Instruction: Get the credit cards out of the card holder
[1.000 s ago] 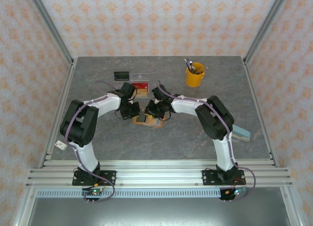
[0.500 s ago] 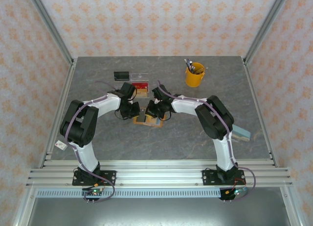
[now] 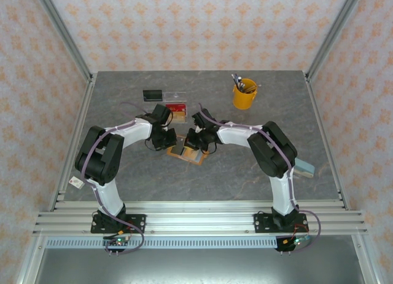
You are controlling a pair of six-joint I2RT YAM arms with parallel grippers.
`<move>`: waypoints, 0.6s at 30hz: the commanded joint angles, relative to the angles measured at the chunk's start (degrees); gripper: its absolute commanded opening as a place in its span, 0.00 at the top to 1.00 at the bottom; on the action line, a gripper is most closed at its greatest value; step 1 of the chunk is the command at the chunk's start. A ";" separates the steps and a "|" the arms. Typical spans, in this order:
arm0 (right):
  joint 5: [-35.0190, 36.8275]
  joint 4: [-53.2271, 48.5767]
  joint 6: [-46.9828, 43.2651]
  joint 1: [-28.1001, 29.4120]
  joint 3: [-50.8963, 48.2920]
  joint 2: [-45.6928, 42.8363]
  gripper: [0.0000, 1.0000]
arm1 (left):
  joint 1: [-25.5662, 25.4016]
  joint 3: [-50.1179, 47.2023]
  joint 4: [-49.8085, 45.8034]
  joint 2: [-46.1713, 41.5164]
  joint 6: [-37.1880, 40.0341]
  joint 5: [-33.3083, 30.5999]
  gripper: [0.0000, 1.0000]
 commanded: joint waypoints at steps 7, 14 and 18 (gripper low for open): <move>1.71 -2.37 -1.40 -1.16 -4.51 -4.10 1.00 | -0.07 -1.48 -2.68 0.92 0.65 -3.23 0.92; 0.25 -0.16 -1.56 -1.73 -6.35 -6.96 1.00 | -0.07 -1.19 -2.13 -0.71 0.74 -1.45 0.92; -2.62 2.84 0.94 -1.43 -5.94 -5.79 0.91 | -0.07 -1.06 -2.22 0.02 0.85 -1.61 0.92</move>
